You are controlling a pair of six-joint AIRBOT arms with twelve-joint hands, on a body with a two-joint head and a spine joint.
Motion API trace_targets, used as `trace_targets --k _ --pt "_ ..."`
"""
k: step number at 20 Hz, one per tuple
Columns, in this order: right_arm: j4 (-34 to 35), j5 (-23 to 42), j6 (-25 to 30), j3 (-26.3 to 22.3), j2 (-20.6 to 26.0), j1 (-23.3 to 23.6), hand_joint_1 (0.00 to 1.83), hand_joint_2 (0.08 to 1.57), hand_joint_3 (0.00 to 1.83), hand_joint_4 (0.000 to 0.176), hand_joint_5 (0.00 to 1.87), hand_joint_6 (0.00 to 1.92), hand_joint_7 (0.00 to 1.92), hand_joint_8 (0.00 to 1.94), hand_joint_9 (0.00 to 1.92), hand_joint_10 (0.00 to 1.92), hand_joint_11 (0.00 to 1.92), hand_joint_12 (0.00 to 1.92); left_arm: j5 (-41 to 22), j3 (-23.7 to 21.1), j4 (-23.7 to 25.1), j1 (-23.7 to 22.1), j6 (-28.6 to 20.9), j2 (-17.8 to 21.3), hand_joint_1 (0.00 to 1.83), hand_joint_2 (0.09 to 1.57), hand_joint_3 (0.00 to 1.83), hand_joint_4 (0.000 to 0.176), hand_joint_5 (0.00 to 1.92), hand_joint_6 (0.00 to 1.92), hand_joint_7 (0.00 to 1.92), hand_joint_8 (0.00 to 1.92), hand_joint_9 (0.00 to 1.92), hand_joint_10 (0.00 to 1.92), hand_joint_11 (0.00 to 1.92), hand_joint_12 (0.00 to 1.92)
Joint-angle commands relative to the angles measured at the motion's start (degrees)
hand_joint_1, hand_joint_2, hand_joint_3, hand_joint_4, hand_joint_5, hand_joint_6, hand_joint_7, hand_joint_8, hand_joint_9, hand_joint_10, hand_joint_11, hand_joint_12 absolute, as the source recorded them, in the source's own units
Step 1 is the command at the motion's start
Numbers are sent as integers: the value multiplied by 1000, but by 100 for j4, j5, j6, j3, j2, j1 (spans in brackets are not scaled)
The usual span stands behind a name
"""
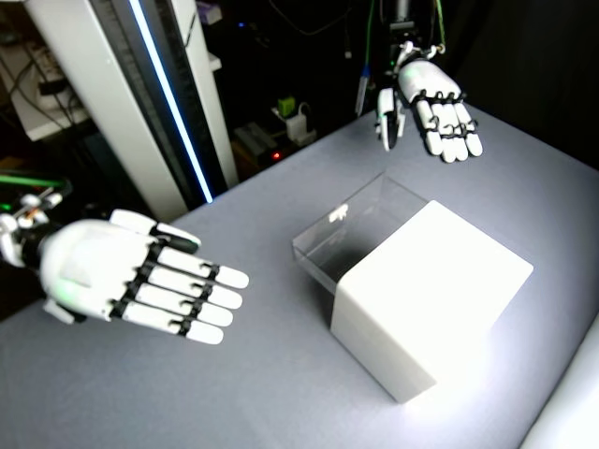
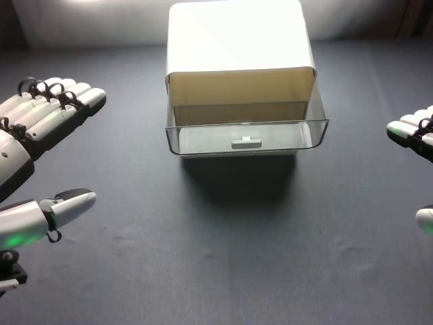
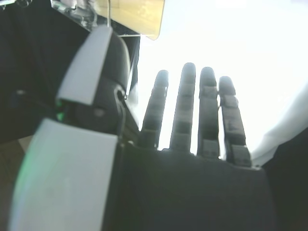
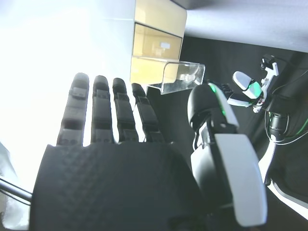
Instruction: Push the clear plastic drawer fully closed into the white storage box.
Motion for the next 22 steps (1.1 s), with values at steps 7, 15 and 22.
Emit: trace_targets --k 7,15,22 --pt "-325 641 332 -3 -1 20 90 1396 5 0 0 0 0 0 0 0 0 0 -739 26 -90 -5 -34 -35 414 1308 2 0 0 0 0 0 0 0 0 0" --pt "-978 617 820 -39 -122 48 95 1394 0 0 106 15 102 10 176 25 0 774 -787 27 -157 -3 -34 -38 425 1309 0 0 0 0 0 0 0 0 0 0" --pt "-1277 563 1048 31 -242 240 82 1407 0 0 275 44 262 3 241 195 0 1280 -798 18 -160 0 -34 -36 431 1308 0 0 0 0 0 0 0 0 0 0"
